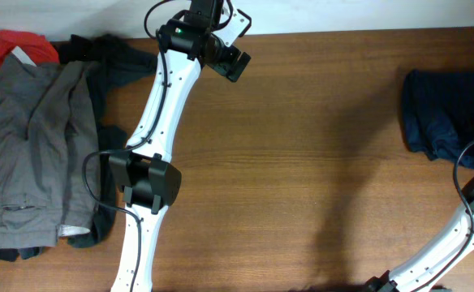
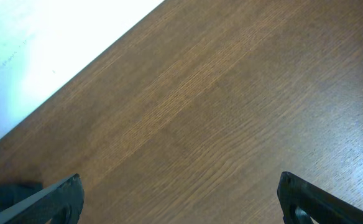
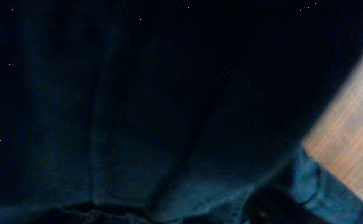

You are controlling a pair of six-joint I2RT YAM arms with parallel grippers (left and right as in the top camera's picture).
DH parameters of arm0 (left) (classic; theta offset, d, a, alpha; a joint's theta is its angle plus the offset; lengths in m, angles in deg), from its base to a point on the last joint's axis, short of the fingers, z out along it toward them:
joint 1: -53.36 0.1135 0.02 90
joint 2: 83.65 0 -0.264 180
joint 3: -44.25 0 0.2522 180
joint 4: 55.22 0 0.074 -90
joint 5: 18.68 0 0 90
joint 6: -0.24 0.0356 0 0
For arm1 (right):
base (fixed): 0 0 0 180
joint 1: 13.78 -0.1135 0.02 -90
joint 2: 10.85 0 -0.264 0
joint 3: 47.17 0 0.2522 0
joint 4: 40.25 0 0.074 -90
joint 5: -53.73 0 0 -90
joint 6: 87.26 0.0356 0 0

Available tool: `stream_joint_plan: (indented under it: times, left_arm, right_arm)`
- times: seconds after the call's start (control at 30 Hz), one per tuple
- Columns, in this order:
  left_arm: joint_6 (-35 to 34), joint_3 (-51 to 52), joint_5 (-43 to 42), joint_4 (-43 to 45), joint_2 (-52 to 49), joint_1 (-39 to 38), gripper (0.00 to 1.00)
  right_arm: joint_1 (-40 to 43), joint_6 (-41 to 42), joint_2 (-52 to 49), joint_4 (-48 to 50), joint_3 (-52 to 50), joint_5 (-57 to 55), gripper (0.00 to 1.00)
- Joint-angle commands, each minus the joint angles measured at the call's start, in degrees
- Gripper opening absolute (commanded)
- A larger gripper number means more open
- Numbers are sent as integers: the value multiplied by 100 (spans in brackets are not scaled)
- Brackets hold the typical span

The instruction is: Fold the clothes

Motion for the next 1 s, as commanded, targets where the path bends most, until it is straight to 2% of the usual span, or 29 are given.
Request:
stream_joint_plan:
  times: [0.0,0.1,0.27,0.43,0.47,0.5,0.6,0.73,0.83,0.97]
  left_arm:
    - [-61,13,20,42,-37,9,99]
    - [-59,13,22,37,-37,9,99]
    - [-57,13,24,55,-37,11,99]
    - [-55,11,24,87,-37,68,99]
    - [-57,11,24,98,-37,94,99]
    - [-57,7,24,103,-26,160,99]
    - [-59,0,20,98,50,323,99]
    - [-61,0,-94,79,391,586,99]
    - [-61,0,-415,37,745,765,99]
    - [-63,0,-664,-103,1117,960,99]
  right_arm:
    - [26,13,-269,-551,704,-474,81]
    - [15,13,-232,-1259,1692,-468,97]
    - [-13,4,-184,-2229,3377,-450,100]
    - [-219,-313,-103,-2979,4898,-181,99]
    - [-289,-616,-79,-2981,5128,59,99]
    - [-415,-1075,74,-2981,5202,584,99]
    - [-728,-1545,400,-2979,5202,1222,99]
    - [-1386,-2363,852,-2981,5202,1517,99]
    - [-1912,-2559,1095,-2981,5202,837,99]
    - [-2393,-2063,1099,-2981,5099,-634,99]
